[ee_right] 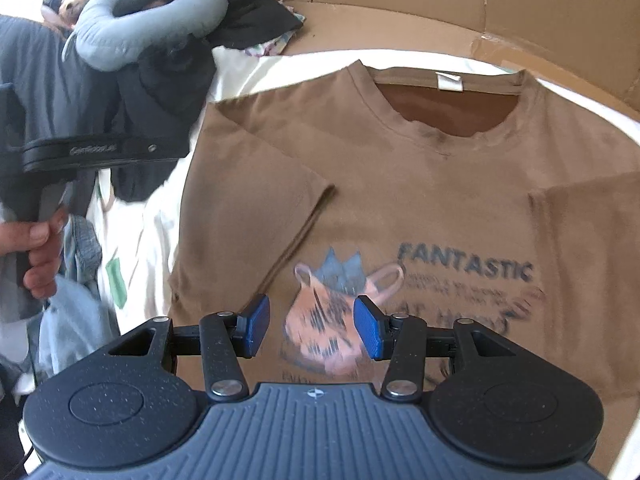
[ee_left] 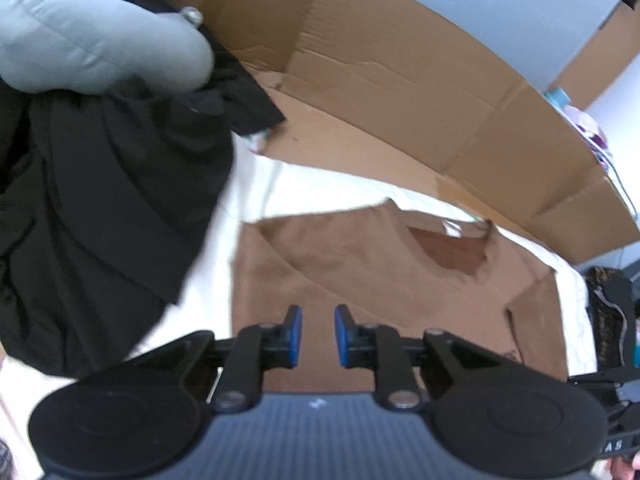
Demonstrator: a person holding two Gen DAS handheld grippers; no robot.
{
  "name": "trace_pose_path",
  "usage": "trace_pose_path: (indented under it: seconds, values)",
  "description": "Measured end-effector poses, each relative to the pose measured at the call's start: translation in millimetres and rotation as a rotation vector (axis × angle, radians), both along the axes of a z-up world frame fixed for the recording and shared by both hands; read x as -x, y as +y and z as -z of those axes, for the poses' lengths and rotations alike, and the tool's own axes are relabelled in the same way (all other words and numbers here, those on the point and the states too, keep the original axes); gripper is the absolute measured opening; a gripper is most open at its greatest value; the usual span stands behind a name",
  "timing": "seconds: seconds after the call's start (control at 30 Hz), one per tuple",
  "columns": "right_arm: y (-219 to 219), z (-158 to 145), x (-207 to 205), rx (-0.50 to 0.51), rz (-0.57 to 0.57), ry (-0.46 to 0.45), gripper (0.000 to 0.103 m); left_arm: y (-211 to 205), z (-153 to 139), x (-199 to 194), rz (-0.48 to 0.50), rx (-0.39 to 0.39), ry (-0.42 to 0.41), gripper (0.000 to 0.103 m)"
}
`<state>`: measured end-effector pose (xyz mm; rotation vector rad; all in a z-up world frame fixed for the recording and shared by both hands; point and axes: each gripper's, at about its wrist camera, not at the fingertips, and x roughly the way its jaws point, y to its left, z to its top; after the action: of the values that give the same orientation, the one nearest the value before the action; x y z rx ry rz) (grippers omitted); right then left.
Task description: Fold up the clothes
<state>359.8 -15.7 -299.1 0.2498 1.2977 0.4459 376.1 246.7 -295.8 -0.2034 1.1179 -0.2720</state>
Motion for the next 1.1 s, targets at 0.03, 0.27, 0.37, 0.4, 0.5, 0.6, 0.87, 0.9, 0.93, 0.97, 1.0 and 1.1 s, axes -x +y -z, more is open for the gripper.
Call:
trace_pose_path:
  seconds: [0.03,0.27,0.37,0.4,0.5,0.6,0.87,0.9,0.93,0.97,1.0,1.1]
  values:
    - [0,5,-4,-0.03,0.021,-0.006,0.054,2,1,-4,-0.007,-0.011,-0.002,0.019]
    - [-3,47,-25,-0.125,0.128,-0.041,0.054,9,12,-38,-0.043,-0.094,-0.017,0.023]
    - [-6,65,-32,-0.151,0.163,-0.031,0.054,10,17,-53,-0.054,-0.12,-0.019,0.028]
    - [-6,70,-34,-0.159,0.172,-0.03,0.054,8,19,-57,-0.05,-0.126,-0.017,0.028]
    - [-7,83,-38,-0.189,0.195,-0.028,0.054,3,24,-71,-0.033,-0.137,-0.011,0.031]
    - [-6,94,-42,-0.226,0.212,-0.029,0.054,-5,29,-81,-0.002,-0.153,0.001,0.034]
    - [4,104,-51,-0.274,0.212,-0.046,0.054,-15,46,-88,0.089,-0.21,0.069,0.028]
    - [3,105,-52,-0.282,0.218,-0.045,0.054,-15,47,-88,0.089,-0.215,0.074,0.027]
    - [3,106,-54,-0.291,0.224,-0.042,0.054,-13,48,-88,0.089,-0.219,0.079,0.026]
    - [3,108,-55,-0.305,0.234,-0.038,0.053,-12,49,-89,0.089,-0.223,0.084,0.026]
    - [3,110,-56,-0.316,0.243,-0.036,0.053,-11,49,-90,0.087,-0.226,0.089,0.026]
    - [5,113,-57,-0.324,0.243,-0.039,0.034,-6,51,-93,0.073,-0.229,0.102,0.026]
